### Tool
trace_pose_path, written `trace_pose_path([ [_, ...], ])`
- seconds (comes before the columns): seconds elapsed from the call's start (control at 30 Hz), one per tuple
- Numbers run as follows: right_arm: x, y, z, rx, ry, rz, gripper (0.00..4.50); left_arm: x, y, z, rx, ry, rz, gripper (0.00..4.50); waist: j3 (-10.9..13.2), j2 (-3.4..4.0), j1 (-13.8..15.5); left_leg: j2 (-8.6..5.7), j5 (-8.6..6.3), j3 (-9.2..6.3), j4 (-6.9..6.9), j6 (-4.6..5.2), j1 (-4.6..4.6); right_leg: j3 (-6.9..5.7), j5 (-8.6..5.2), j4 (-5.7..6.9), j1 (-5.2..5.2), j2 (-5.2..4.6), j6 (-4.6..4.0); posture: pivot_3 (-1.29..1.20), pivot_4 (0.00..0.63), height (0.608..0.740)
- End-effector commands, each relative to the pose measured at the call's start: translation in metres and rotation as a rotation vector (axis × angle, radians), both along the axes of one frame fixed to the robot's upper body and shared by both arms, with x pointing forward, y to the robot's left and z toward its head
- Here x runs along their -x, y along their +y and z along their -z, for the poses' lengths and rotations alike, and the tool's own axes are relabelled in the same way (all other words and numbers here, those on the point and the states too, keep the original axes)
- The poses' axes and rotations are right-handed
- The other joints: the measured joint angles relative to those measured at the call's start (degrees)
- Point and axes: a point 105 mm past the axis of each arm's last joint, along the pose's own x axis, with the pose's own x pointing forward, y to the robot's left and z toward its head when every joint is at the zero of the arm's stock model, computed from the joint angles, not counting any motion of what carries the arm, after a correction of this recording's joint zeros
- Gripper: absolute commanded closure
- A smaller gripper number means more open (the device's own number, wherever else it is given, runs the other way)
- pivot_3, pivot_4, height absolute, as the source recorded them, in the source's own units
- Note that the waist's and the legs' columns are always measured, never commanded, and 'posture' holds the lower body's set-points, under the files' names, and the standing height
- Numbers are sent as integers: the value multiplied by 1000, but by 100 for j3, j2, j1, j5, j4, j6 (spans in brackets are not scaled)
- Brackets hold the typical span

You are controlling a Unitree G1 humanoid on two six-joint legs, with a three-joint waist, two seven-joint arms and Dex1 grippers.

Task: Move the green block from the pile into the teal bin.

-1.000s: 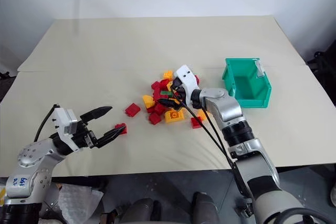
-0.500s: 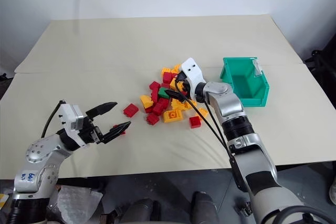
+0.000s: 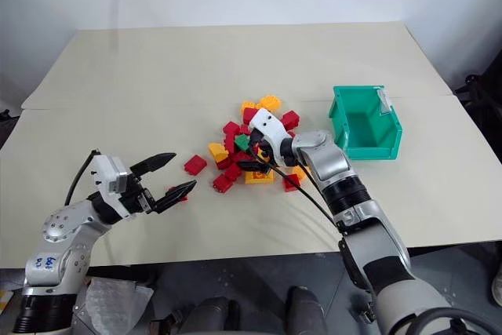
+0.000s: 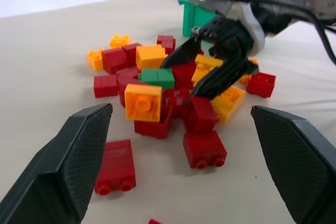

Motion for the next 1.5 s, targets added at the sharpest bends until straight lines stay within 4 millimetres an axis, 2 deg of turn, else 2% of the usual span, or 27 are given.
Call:
trace_pose_path([
  [0.03,-13,1,-26,-37,-35,33,25,0,-3,-7,2,-44,9,0,0,0,-3,0,0,0,0,0,0,0,0,0,0,0,0,0,150,740],
  [0.23,-24,0,-27,0,-35,85,25,-2,-3,-7,4,-46,6,0,0,0,-3,-1,0,-6,-1,-1,-1,-4,0,1,-1,-1,0,0,150,740],
  [0.47,-20,9,-24,65,-41,51,25,-2,-2,-6,7,-48,-1,0,0,0,-11,-1,0,-5,-1,-2,-2,-5,0,1,-1,0,0,0,150,740],
  [0.57,-20,12,-22,91,-49,51,632,-2,-2,-6,7,-48,-5,0,0,1,-15,-1,0,-6,-1,-2,-2,-5,0,2,-1,-1,0,0,150,740],
  [0.8,-19,15,-25,78,-53,47,3020,0,-2,-6,6,-50,-4,0,0,1,-7,-2,0,-7,-1,-2,-2,-5,0,2,-1,-1,0,0,150,740],
  [0.93,-19,15,-33,53,-65,45,3039,0,-2,-6,7,-49,-3,0,0,1,-13,-1,0,-7,-1,-2,-2,-5,0,2,-1,-1,0,0,150,740],
  [1.07,-10,14,-70,-117,-140,-13,3039,0,-4,-6,12,-51,4,0,2,3,-6,-1,0,-7,-1,-2,-3,-5,0,1,-2,-1,0,0,150,740],
  [1.17,-2,-2,-93,-243,-186,-18,3039,0,-8,-7,16,-53,23,0,2,3,22,-1,0,-12,-1,-2,-6,-9,0,1,-2,-1,0,0,150,740],
  [1.23,4,-24,-104,-291,-248,4,3039,-2,-13,-8,19,-55,39,0,2,3,48,-4,0,-19,-1,-2,-8,-12,0,2,-1,-3,0,0,150,740],
  [1.3,12,-60,-118,-342,-344,80,3039,-5,-18,-11,20,-61,63,0,2,2,87,-8,-1,-32,-1,-2,-9,-17,0,0,6,-4,0,0,150,740],
  [1.37,18,-96,-123,-343,-399,182,3039,-7,-22,-14,28,-66,80,0,2,3,161,-11,-1,-29,-1,-1,-12,-20,0,-7,8,-6,1,0,150,740],
  [1.43,21,-122,-123,-309,-420,276,3039,-8,-24,-15,29,-69,92,0,3,4,168,-12,-1,-21,-1,0,-12,-20,1,-9,8,-7,1,0,150,740],
  [1.5,25,-168,-115,-225,-440,436,3039,-9,-28,-19,31,-76,118,0,3,4,170,-12,-1,-10,-1,0,-10,-22,1,-14,8,-2,2,0,150,740],
])
